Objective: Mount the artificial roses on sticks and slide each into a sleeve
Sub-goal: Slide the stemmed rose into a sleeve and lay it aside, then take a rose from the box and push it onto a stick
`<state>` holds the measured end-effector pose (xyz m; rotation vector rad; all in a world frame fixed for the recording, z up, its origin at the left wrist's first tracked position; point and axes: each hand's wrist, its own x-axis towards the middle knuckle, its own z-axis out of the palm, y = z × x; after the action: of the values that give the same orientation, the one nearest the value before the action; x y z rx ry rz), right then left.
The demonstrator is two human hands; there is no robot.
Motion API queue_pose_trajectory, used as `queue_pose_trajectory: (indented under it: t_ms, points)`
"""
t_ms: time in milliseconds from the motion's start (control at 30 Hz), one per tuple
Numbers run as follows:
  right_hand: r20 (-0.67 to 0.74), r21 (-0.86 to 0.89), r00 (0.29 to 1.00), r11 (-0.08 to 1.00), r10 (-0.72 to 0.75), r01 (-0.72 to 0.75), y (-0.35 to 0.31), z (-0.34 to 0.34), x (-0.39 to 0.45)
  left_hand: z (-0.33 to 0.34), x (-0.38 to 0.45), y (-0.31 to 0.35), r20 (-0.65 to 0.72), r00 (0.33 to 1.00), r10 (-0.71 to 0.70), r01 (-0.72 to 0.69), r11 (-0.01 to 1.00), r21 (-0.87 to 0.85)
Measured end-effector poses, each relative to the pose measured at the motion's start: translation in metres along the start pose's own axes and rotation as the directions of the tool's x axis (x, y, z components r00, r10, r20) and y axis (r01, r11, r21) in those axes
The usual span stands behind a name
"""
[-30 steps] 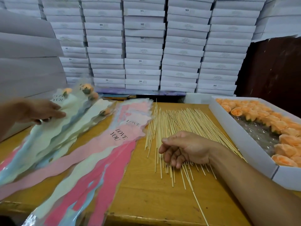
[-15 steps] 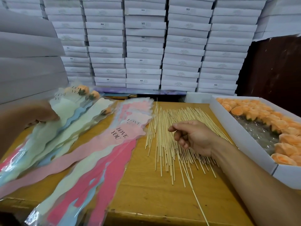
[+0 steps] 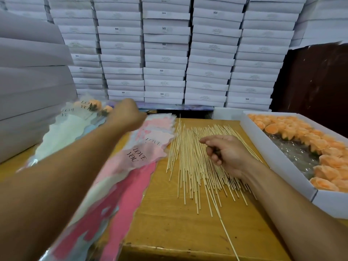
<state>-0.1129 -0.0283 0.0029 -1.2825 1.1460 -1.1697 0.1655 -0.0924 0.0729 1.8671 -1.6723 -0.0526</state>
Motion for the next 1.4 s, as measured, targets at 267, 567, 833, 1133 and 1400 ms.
queue_pose_trajectory:
  t_ms: [267,567,833,1133,1400]
  points:
    - [-0.205,0.015,0.978,0.999,-0.031,0.035,0.0,-0.006,0.006,0.075,-0.058,0.087,0.096,0.994,-0.052,0.094,0.85,-0.519]
    - [-0.195,-0.008,0.979,0.998,-0.055,0.055,0.002,-0.01,0.011,0.104,-0.082,0.091,0.05,0.999,-0.001,0.026,0.866,-0.499]
    - [-0.234,-0.55,0.934,0.829,-0.272,0.103,0.008,-0.011,0.015,0.109,-0.099,0.088,0.023,0.992,0.128,-0.112,0.933,-0.342]
    - [-0.316,-0.852,0.918,0.498,-0.241,-0.163,-0.045,-0.07,0.033,0.108,-0.1,0.086,0.052,0.987,0.152,-0.131,0.948,-0.292]
    - [-0.619,-0.776,0.749,0.328,-0.235,-0.539,-0.053,-0.151,0.06,0.115,-0.1,0.087,0.061,0.986,0.155,-0.133,0.953,-0.272]
